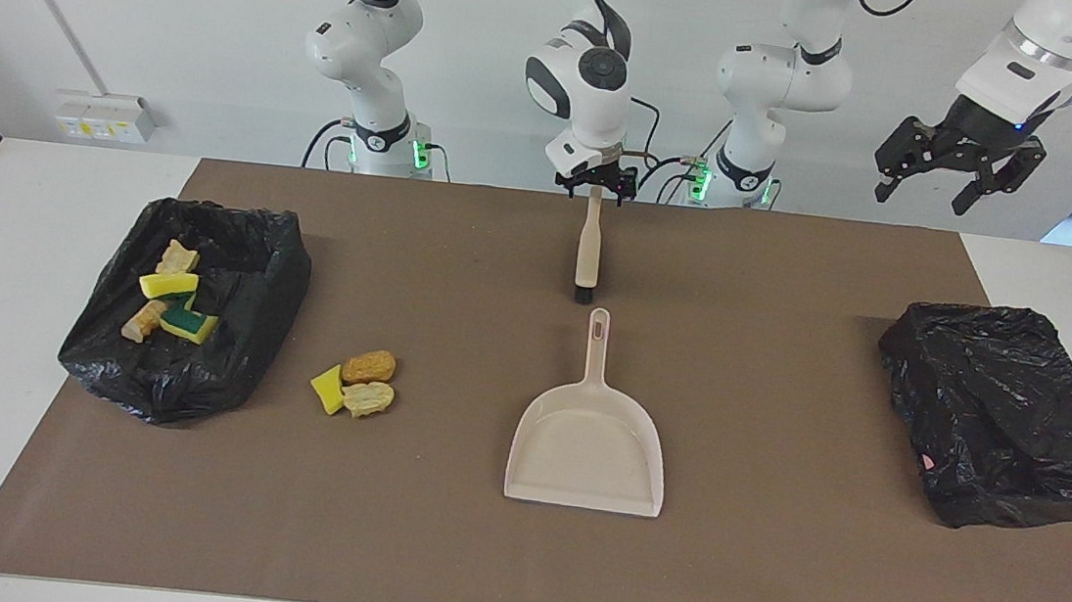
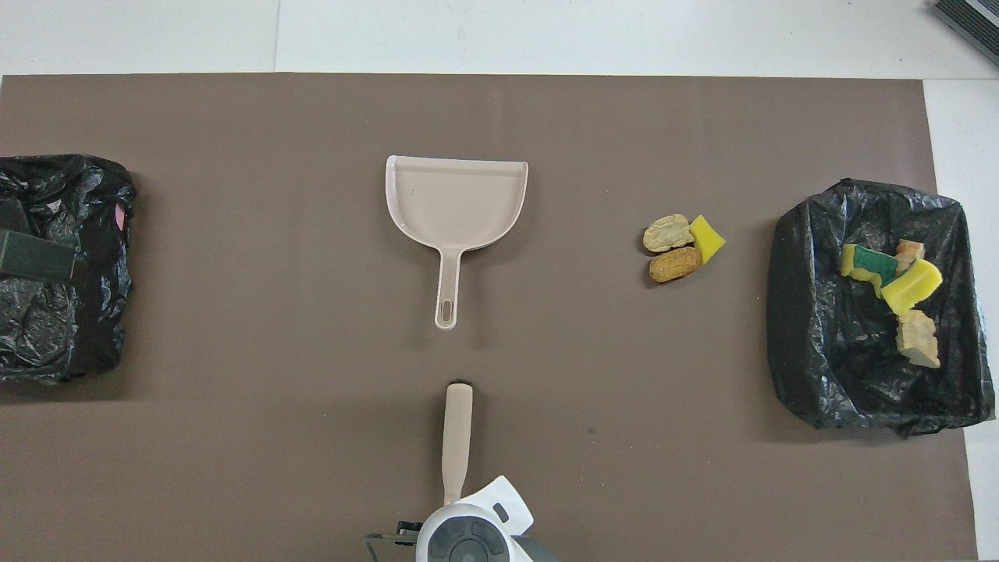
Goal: Sweep and dump trash in bin
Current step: 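Grasp the brush with the right gripper and move it toward the bread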
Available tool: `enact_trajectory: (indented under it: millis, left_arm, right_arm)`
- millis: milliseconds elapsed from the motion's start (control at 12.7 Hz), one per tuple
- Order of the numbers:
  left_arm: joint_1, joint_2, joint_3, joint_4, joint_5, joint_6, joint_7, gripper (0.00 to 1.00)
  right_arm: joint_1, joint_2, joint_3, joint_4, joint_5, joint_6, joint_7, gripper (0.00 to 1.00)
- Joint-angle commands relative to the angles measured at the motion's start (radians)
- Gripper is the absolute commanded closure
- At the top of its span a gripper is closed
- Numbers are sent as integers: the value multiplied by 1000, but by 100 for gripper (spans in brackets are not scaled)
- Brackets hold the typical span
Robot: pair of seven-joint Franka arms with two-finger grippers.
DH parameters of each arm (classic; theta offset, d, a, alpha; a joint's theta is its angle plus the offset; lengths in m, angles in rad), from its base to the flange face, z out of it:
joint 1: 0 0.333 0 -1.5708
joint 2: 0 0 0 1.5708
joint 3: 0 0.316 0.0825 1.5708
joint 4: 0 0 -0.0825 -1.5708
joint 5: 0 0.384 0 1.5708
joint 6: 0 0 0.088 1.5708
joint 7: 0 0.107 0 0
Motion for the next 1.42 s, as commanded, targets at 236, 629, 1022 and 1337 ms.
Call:
enact_trajectory:
  millis: [236,629,1022,1337]
  left_arm:
    - [10,-1,-6,17,-1,-19,2,0]
    - [10,-1,-6,17,-1,-19,2,0]
    - [10,-1,-6,17,-1,-19,1,0]
    - [10,-1,-6,17,-1,-19,2,0]
  right_arm:
    - [-7,-10,-5,-3,26,8,47,100]
    - [-204,-106,-14,164,-62,-334,-16,100]
    - [-390,-151,-15,349,-199,-609,-142,100]
    - [-538,-200,-17,371,-256,-716,-349,100]
